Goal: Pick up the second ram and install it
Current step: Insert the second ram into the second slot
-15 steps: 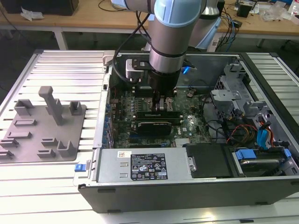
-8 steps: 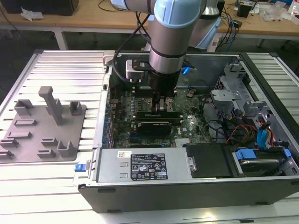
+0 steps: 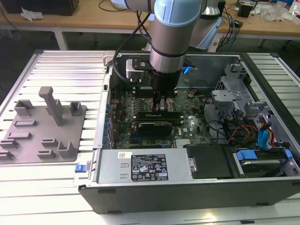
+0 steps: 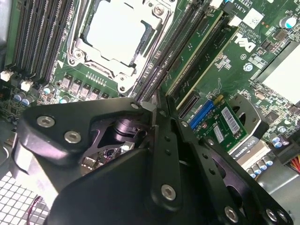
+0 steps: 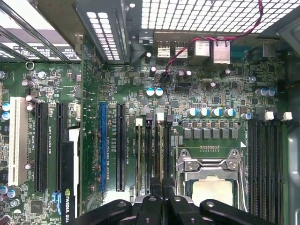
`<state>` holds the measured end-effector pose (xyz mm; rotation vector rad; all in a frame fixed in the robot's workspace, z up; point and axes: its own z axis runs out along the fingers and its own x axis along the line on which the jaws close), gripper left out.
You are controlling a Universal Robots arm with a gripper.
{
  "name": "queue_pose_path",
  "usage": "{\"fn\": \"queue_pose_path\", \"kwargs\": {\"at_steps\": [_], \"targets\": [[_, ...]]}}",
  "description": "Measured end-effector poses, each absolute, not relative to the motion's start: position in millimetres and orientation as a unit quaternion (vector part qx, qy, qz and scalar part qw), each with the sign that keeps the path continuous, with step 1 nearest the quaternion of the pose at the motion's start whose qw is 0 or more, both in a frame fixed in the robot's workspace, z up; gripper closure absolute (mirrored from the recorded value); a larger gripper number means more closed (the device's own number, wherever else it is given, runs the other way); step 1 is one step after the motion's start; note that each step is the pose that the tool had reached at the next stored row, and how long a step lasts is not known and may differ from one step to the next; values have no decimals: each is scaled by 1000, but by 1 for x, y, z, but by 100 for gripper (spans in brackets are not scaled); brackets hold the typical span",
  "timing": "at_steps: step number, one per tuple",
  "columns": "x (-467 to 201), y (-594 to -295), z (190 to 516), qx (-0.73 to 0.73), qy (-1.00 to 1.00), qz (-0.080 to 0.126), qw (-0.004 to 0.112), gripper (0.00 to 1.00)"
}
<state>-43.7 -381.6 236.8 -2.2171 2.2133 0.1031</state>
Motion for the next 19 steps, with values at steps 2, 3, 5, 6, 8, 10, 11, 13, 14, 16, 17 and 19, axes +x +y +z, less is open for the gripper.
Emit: {"fn": "queue_pose_path", "kwargs": {"at_steps": [2, 3, 5, 6, 8, 10, 11, 13, 14, 16, 17, 19], "targets": [[-44, -382, 237, -707, 706, 33, 4, 91], [-44, -382, 236, -707, 706, 32, 4, 91], [-44, -382, 236, -707, 706, 32, 4, 91], [-44, -382, 236, -707, 706, 32, 5, 91], [-44, -382, 236, -707, 706, 32, 5, 91], [-44, -382, 235, -707, 706, 32, 5, 91], [-44, -382, 235, -707, 706, 32, 6, 91], [-45, -382, 234, -707, 706, 32, 6, 91], [-45, -382, 234, -707, 706, 32, 6, 91], [-46, -381, 233, -707, 706, 32, 6, 91], [-46, -382, 232, -707, 706, 31, 7, 91], [-46, -382, 231, -707, 706, 31, 7, 91]]}}
